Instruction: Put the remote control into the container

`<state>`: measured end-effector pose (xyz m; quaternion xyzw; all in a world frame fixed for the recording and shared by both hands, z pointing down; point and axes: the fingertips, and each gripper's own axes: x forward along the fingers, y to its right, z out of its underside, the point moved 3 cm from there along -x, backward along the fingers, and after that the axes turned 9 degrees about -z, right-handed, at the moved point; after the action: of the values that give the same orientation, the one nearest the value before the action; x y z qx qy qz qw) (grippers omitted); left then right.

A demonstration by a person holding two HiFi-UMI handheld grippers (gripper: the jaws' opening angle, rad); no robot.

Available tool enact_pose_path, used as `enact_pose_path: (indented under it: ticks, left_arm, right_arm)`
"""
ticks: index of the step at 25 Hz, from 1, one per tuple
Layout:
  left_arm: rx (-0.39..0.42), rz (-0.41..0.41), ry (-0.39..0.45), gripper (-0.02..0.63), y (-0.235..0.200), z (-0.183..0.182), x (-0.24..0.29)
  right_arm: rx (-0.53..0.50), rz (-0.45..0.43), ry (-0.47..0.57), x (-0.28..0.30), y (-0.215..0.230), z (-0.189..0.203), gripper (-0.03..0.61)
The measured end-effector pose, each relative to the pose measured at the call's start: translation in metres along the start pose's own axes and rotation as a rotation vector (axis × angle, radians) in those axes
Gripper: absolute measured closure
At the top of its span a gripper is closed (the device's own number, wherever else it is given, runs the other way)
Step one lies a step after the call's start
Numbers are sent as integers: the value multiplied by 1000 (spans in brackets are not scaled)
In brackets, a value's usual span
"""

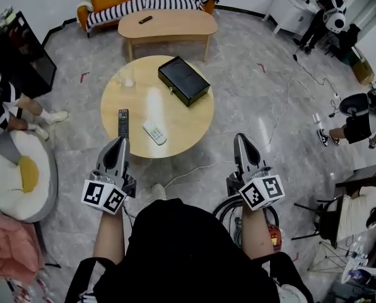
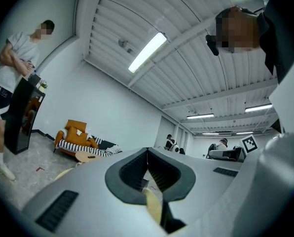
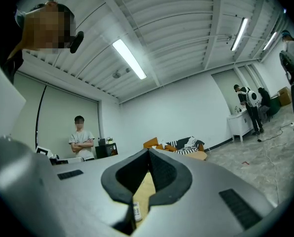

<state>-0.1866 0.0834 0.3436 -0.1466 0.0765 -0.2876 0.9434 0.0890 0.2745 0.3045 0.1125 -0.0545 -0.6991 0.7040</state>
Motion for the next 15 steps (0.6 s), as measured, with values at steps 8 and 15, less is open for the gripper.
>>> enact_pose_path:
  ticks: [8, 15]
  left_arm:
    - [17, 11, 4, 606, -37, -11, 15]
    - [17, -6, -32, 606, -56, -3, 12]
  right_arm:
    - [-33, -22, -1, 57, -8, 3, 571]
    - [5, -22, -44, 72, -13, 30, 571]
